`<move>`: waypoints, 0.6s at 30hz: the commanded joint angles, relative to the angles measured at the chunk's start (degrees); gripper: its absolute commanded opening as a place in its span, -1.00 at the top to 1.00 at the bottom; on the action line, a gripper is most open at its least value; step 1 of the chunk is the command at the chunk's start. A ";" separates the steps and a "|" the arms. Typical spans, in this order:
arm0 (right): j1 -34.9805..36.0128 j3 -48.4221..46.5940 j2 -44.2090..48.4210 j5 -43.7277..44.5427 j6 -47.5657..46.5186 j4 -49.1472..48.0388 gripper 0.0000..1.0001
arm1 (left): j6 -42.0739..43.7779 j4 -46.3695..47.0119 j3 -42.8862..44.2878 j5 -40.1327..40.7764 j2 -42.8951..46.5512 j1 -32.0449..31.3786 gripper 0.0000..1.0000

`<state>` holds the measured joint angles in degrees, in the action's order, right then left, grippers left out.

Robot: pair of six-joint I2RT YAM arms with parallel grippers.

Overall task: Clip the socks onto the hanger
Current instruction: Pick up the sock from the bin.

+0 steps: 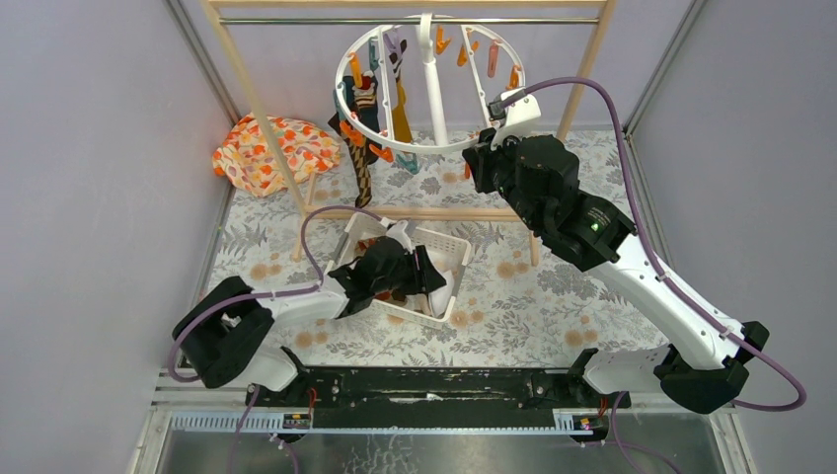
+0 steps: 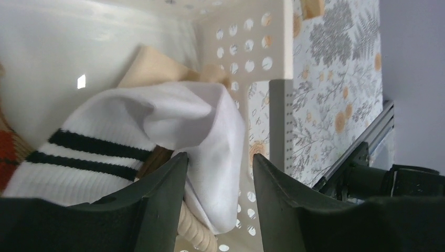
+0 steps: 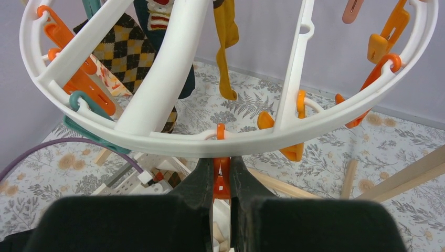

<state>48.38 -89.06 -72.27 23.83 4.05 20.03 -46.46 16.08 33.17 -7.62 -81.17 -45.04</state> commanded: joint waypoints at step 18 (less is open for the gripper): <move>-1.53 1.51 0.99 -0.70 1.66 -2.52 1.00 | 0.24 0.49 1.77 4.63 3.08 -2.49 1.00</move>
<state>47.59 -87.81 -72.05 22.94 4.64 19.84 -47.97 17.41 33.32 -7.20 -83.15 -47.22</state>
